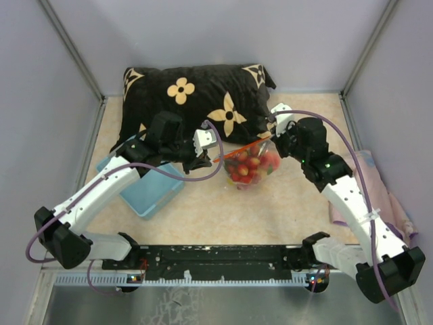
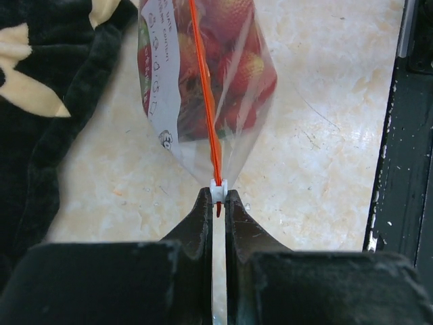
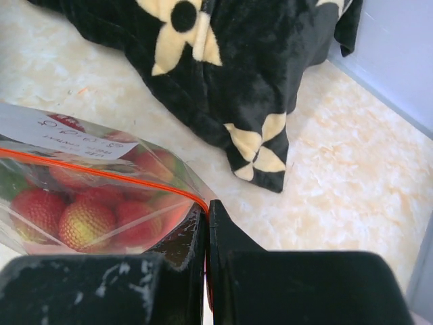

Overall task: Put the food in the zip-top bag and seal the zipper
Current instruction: Zip the zipper food storage bag at the center of the board, then place the zipper food storage bag at the center of the board.

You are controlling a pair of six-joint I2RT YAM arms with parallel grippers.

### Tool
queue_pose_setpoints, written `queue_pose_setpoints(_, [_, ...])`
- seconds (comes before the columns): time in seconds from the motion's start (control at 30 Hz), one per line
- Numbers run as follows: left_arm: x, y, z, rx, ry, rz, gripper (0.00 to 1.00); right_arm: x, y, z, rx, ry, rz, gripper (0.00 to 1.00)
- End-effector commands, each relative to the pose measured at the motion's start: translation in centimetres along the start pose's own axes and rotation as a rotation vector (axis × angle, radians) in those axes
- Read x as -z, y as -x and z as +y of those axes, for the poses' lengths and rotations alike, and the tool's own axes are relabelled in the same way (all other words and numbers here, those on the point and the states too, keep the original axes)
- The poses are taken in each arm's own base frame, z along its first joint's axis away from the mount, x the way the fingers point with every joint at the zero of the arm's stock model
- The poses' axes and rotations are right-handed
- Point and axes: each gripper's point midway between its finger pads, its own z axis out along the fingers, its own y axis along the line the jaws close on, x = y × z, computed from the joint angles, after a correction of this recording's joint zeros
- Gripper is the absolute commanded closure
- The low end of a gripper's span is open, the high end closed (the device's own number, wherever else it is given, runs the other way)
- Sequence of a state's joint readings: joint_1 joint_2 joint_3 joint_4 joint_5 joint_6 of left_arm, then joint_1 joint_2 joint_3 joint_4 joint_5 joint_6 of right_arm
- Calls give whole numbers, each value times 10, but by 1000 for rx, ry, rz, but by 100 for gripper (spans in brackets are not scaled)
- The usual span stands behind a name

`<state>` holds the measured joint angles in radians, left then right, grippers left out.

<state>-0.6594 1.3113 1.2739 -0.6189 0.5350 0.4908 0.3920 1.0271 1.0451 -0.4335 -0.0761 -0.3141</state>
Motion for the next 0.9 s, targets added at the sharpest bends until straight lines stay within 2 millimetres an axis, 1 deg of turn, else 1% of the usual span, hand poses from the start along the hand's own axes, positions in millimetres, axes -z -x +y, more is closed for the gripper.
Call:
queue_pose_setpoints(0.0, [11, -14, -2, 39, 39, 56, 100, 18, 23, -46, -57, -217, -99, 100])
queue_pose_setpoints(0.07, [11, -18, 0, 46, 56, 73, 100, 20, 19, -52, -81, -243, -94, 100])
queue_pose_setpoints(0.2, [8, -25, 6, 68, 84, 98, 99, 20, 15, -56, -110, -256, -93, 100])
queue_pose_setpoints(0.27, [7, -23, 9, 78, 95, 92, 99, 19, 17, -52, -105, -229, -110, 100])
queue_pose_setpoints(0.43, [1, -16, 11, 116, 115, 28, 92, 20, 20, -34, -128, -157, -192, 100])
queue_pose_setpoints(0.47, [0, -15, 11, 124, 120, 13, 90, 20, 19, -30, -137, -143, -211, 99])
queue_pose_setpoints(0.5, [-1, -14, 12, 132, 125, -2, 90, 19, 19, -26, -144, -125, -226, 92])
queue_pose_setpoints(0.53, [-2, -14, 11, 138, 126, -14, 89, 18, 20, -22, -151, -107, -242, 82])
queue_pose_setpoints(0.57, [-3, -11, 13, 143, 138, -33, 87, 17, 19, -18, -161, -90, -244, 70])
queue_pose_setpoints(0.6, [-3, -10, 15, 155, 154, -47, 84, 16, 19, -16, -173, -80, -244, 63])
queue_pose_setpoints(0.63, [0, -5, 19, 165, 180, -69, 78, 16, 19, -16, -188, -80, -244, 59])
queue_pose_setpoints(0.67, [1, -4, 22, 179, 207, -84, 70, 16, 19, -17, -203, -88, -240, 56])
queue_pose_setpoints(0.7, [5, -2, 26, 193, 240, -100, 64, 17, 20, -19, -216, -98, -241, 53])
queue_pose_setpoints(0.83, [26, 4, 38, 263, 382, -153, 49, 26, 26, -27, -273, -147, -257, 43])
queue_pose_setpoints(0.87, [33, 4, 40, 283, 416, -165, 46, 30, 27, -30, -291, -163, -261, 34])
